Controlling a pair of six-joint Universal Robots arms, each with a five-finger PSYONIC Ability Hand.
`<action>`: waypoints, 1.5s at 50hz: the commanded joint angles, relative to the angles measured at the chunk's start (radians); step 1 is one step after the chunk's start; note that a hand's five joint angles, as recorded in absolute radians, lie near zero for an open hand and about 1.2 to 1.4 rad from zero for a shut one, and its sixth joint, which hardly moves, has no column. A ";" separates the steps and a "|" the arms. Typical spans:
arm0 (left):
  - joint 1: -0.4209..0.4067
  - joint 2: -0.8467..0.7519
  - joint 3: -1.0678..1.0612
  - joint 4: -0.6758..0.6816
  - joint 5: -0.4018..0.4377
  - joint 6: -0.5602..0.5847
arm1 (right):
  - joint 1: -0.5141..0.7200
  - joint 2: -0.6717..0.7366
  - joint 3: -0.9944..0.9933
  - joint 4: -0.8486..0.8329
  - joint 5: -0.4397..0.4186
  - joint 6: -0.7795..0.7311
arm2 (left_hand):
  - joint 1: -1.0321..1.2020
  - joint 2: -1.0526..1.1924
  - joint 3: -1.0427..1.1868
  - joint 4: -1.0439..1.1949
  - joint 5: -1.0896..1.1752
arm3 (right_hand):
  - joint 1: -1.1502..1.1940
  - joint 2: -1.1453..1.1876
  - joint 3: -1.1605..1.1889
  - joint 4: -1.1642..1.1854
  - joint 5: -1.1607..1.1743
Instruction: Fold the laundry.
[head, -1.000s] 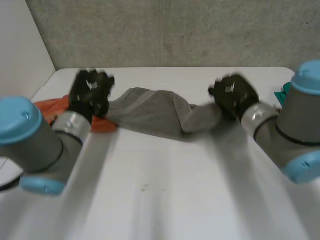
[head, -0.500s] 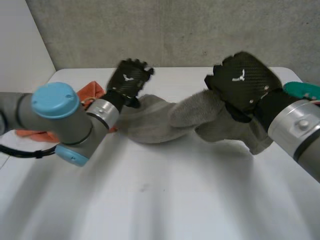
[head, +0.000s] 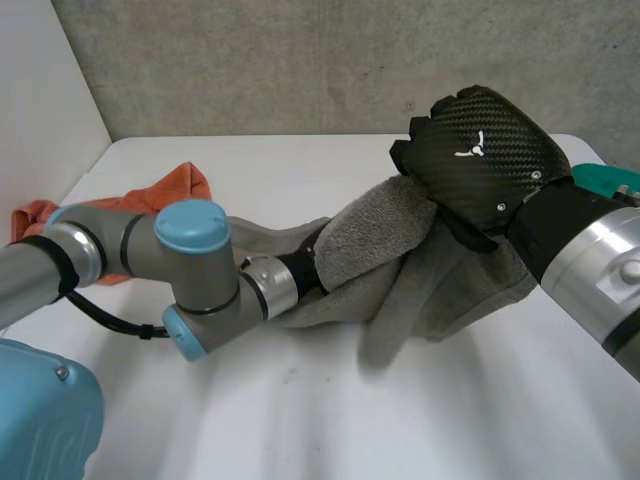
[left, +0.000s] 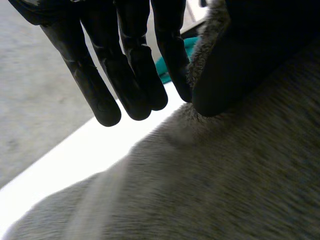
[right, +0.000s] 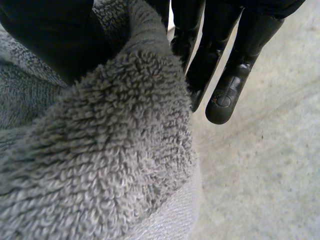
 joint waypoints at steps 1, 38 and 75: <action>0.021 0.039 0.076 0.164 -0.384 -0.017 | -0.052 0.121 -0.085 -0.004 0.014 0.000 | 0.255 0.208 0.213 0.205 0.250 | 0.445 0.227 0.219 0.206 0.252; 0.143 0.435 -0.356 0.010 -0.534 -0.032 | -0.042 0.456 -0.356 0.376 0.168 -0.049 | 0.255 0.208 0.213 0.205 0.250 | 0.445 0.227 0.219 0.206 0.252; 0.054 0.641 -0.631 0.491 -0.733 0.075 | -0.046 0.549 -0.443 -0.141 0.248 0.121 | 0.255 0.208 0.213 0.205 0.250 | 0.445 0.227 0.219 0.206 0.252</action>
